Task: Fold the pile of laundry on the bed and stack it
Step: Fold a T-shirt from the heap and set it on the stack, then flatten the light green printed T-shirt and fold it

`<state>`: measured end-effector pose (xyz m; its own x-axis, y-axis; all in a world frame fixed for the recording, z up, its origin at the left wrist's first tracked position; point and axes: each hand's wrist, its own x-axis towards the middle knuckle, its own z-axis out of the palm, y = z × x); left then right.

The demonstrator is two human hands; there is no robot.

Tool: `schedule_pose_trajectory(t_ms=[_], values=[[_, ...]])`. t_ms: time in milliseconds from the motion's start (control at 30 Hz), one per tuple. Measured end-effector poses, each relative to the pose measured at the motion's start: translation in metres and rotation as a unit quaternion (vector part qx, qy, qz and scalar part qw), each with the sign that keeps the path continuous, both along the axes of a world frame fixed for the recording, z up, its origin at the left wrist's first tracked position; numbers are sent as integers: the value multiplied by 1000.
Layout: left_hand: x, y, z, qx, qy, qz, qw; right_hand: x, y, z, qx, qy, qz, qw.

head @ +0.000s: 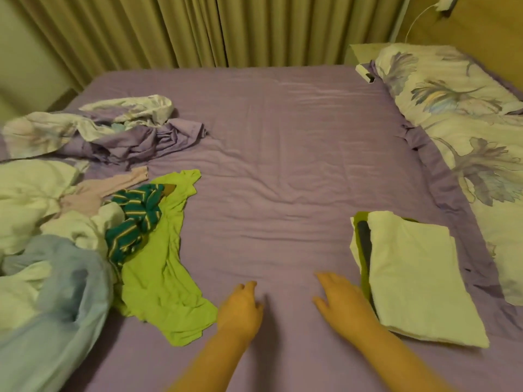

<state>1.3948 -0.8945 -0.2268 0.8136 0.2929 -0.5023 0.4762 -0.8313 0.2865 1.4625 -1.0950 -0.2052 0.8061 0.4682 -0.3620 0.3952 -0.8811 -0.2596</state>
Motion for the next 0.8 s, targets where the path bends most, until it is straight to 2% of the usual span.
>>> schedule_pose_trajectory(t_ms=[267, 400, 533, 633, 800], values=[[-71, 127, -6, 27, 15, 54, 998, -34, 138, -13, -6, 13, 102, 995], [-92, 174, -20, 19, -17, 64, 998, -47, 196, -26, -9, 27, 124, 992], [-96, 204, -39, 43, -54, 43, 997, -61, 236, -54, -2, 47, 115, 992], [-93, 216, -55, 50, -40, 37, 997, -78, 250, -78, -14, 57, 65, 996], [-91, 212, -70, 53, -31, 27, 998, -112, 256, -97, -56, 10, 33, 998]])
